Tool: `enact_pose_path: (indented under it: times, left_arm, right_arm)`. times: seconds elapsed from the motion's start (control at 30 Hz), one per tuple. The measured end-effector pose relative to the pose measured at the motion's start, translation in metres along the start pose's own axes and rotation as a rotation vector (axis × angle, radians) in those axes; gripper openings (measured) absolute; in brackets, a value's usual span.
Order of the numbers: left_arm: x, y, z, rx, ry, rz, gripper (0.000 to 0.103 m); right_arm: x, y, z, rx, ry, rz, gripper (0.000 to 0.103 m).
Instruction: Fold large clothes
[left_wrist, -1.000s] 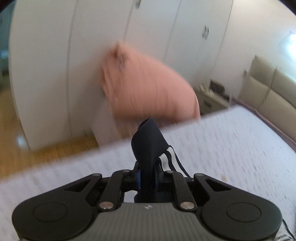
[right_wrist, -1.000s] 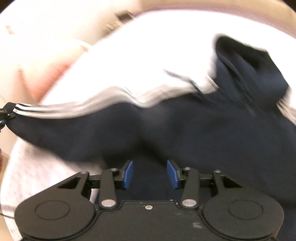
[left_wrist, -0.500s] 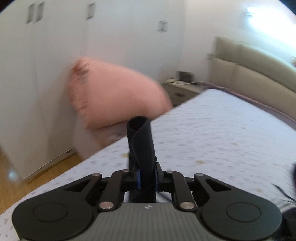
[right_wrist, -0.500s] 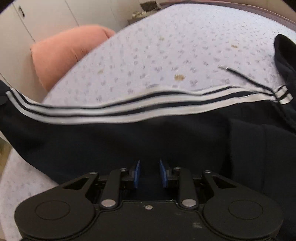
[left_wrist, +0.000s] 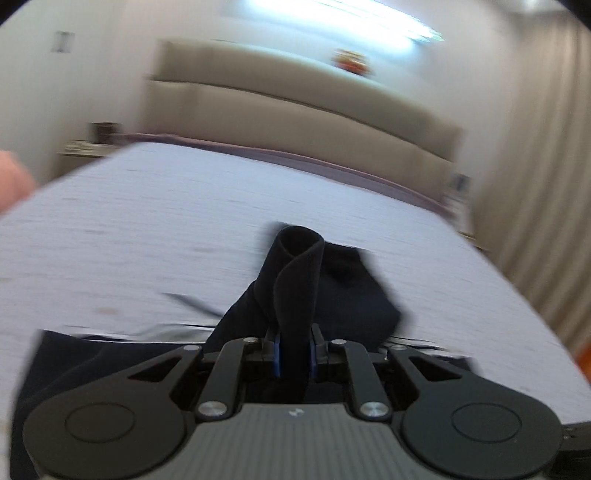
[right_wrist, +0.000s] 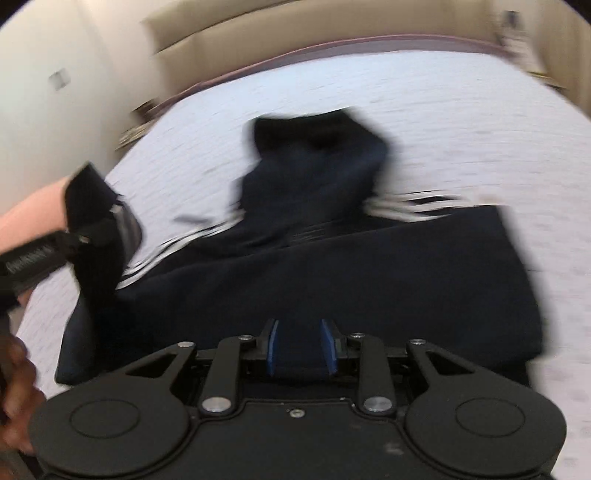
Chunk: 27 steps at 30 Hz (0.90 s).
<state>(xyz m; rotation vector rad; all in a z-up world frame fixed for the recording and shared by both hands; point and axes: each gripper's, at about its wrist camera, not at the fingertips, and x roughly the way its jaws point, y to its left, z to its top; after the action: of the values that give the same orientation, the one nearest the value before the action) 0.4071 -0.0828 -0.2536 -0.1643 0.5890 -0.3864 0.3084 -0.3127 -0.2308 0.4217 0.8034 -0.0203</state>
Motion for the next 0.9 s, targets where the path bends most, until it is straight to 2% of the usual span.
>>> enact_pose_path:
  times: [0.07,0.13,0.2,0.27,0.33,0.4,0.53,0.6,0.7,0.73,0.77,0.83,0.9]
  left_arm:
    - [0.017,-0.044,-0.008,0.037,0.022,-0.083,0.019]
    - [0.039,-0.081,-0.021,0.084,0.082,-0.151,0.031]
    - [0.056,-0.098,-0.037,0.110,0.172,-0.196,0.069]
    - [0.059,-0.095,-0.050,0.109,0.212,-0.163,0.070]
    - [0.050,-0.075,-0.058,0.093,0.235,-0.130,0.070]
    - [0.040,-0.045,-0.059,0.059,0.247,-0.087,0.070]
    - [0.005,0.011,-0.057,-0.025,0.256,0.063,0.068]
    - [-0.004,0.035,-0.052,-0.084,0.258,0.131,0.068]
    - [-0.020,0.064,-0.051,-0.139,0.248,0.200,0.068]
    - [-0.022,0.068,-0.051,-0.147,0.241,0.218,0.068]
    - [-0.022,0.074,-0.051,-0.153,0.234,0.237,0.067]
    - [-0.021,0.079,-0.044,-0.154,0.228,0.246,0.066]
    - [-0.019,0.078,-0.042,-0.150,0.217,0.249,0.063]
  right_arm:
    - [-0.011,-0.026,0.002,0.022,-0.023,-0.039,0.033]
    - [-0.016,-0.044,0.004,0.025,-0.034,-0.085,0.034]
    - [-0.011,-0.056,0.004,0.031,-0.029,-0.103,0.042]
    - [-0.005,-0.068,0.002,0.047,-0.013,-0.091,0.047]
    - [0.009,-0.073,0.000,0.050,0.007,-0.048,0.050]
    - [0.022,-0.077,0.004,0.044,0.024,-0.008,0.061]
    - [0.057,-0.070,0.019,0.044,0.046,0.097,0.078]
    - [0.078,-0.067,0.024,0.053,0.087,0.140,0.078]
    - [0.105,-0.062,0.026,0.055,0.135,0.151,0.078]
    - [0.111,-0.058,0.025,0.043,0.159,0.155,0.071]
    - [0.114,-0.053,0.024,0.025,0.170,0.164,0.046]
    - [0.112,-0.041,0.020,-0.040,0.171,0.157,0.011]
    - [0.099,-0.033,0.021,-0.096,0.122,0.123,0.010]
